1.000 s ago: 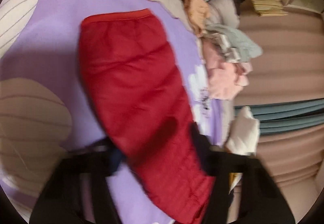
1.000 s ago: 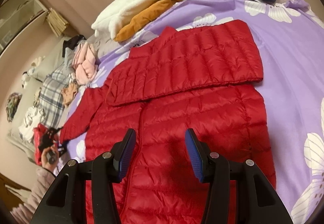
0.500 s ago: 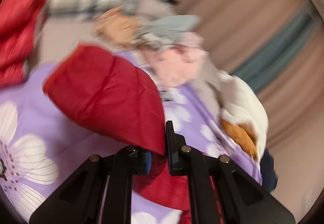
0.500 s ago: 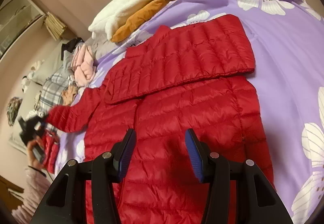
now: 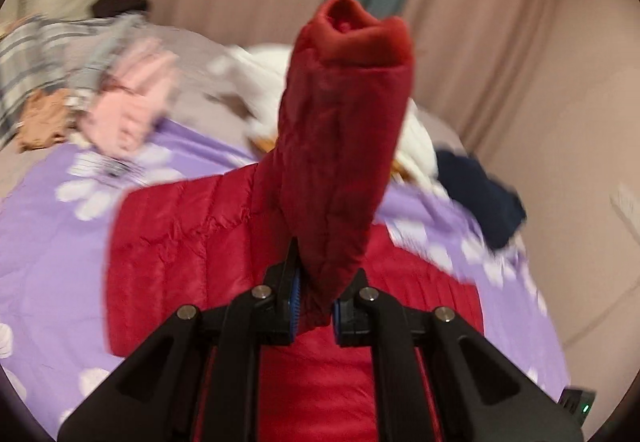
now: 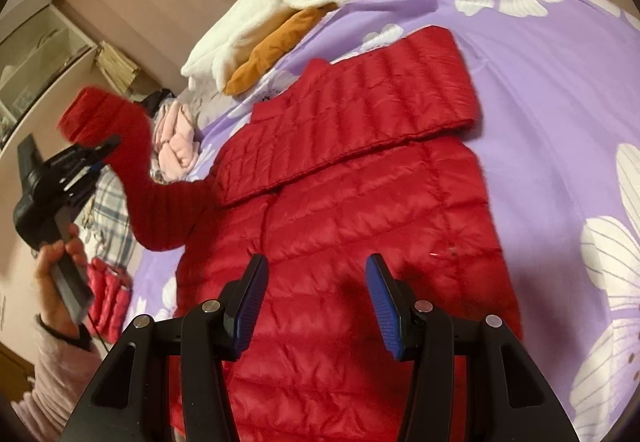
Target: Fold large clothes
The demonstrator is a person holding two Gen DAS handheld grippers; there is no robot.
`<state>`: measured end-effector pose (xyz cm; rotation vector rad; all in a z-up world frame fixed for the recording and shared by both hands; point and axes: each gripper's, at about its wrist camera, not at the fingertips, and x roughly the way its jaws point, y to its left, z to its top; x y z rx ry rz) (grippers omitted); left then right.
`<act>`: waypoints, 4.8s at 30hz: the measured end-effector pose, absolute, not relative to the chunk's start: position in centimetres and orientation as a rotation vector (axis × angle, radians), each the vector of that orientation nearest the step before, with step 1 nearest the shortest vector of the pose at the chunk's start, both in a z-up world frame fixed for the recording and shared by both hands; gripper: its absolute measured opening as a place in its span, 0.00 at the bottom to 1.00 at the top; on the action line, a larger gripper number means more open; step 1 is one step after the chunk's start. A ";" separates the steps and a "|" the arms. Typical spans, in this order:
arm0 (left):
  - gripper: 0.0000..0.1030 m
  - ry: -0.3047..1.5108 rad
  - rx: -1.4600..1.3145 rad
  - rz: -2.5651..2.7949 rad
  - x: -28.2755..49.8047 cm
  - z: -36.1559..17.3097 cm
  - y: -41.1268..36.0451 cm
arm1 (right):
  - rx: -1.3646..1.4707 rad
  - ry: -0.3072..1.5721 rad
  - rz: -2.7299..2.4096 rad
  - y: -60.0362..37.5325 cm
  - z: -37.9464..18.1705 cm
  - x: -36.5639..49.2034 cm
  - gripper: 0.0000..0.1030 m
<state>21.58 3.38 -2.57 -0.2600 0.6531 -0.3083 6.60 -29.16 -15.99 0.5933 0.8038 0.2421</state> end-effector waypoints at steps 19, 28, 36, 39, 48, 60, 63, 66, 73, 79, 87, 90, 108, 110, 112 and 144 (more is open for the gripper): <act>0.79 0.948 -0.048 -0.547 20.1 -11.5 -5.4 | 0.814 0.759 0.251 -32.6 -17.0 7.0 0.58; 0.83 0.885 -0.124 -0.335 15.8 -10.4 5.8 | 0.655 0.748 0.233 -29.2 -14.6 15.9 0.58; 0.83 0.933 -0.252 -0.189 14.3 -12.2 13.4 | 0.628 0.799 0.198 -27.3 -16.6 19.7 0.28; 0.83 0.946 -0.269 -0.180 14.5 -12.6 13.9 | 0.579 0.785 0.211 -26.8 -15.8 18.7 0.15; 0.83 0.931 -0.309 -0.237 16.0 -12.3 12.6 | 0.492 0.771 0.108 -29.7 -14.2 15.3 0.12; 0.80 0.835 -0.237 -0.342 24.0 -9.1 7.5 | 0.370 0.651 0.056 -28.7 -11.4 14.8 0.39; 0.71 0.896 -0.216 -0.329 25.9 -11.2 6.6 | 0.306 0.689 0.115 -26.9 -12.2 16.4 0.39; 0.70 0.977 -0.170 -0.276 27.1 -14.5 6.4 | 0.269 0.767 0.087 -26.2 -14.2 17.9 0.39; 0.71 1.059 -0.205 -0.276 28.5 -18.2 7.1 | 0.213 0.859 0.047 -26.3 -17.6 19.6 0.39; 0.72 1.075 -0.180 -0.275 28.9 -18.3 6.7 | 0.207 0.873 0.050 -26.1 -18.2 20.0 0.39; 0.81 1.025 -0.283 -0.267 23.6 -14.0 10.1 | 0.317 0.812 0.095 -28.6 -14.6 14.4 0.53; 0.82 1.042 -0.324 -0.291 20.3 -13.7 12.1 | 0.359 0.812 0.098 -30.3 -14.4 10.8 0.54; 0.83 1.156 -0.657 -0.466 8.1 -17.9 14.0 | 0.633 0.940 0.180 -33.7 -19.8 0.0 0.55; 0.84 1.153 -0.686 -0.492 7.8 -17.9 14.0 | 0.655 0.945 0.218 -33.5 -19.9 -0.4 0.55; 0.85 1.154 -0.691 -0.516 7.3 -17.9 13.9 | 0.683 0.965 0.257 -33.1 -20.3 -0.7 0.55; 0.50 1.230 -0.731 -0.616 4.3 -18.5 12.3 | 0.681 0.965 0.353 -31.9 -20.9 -1.7 0.31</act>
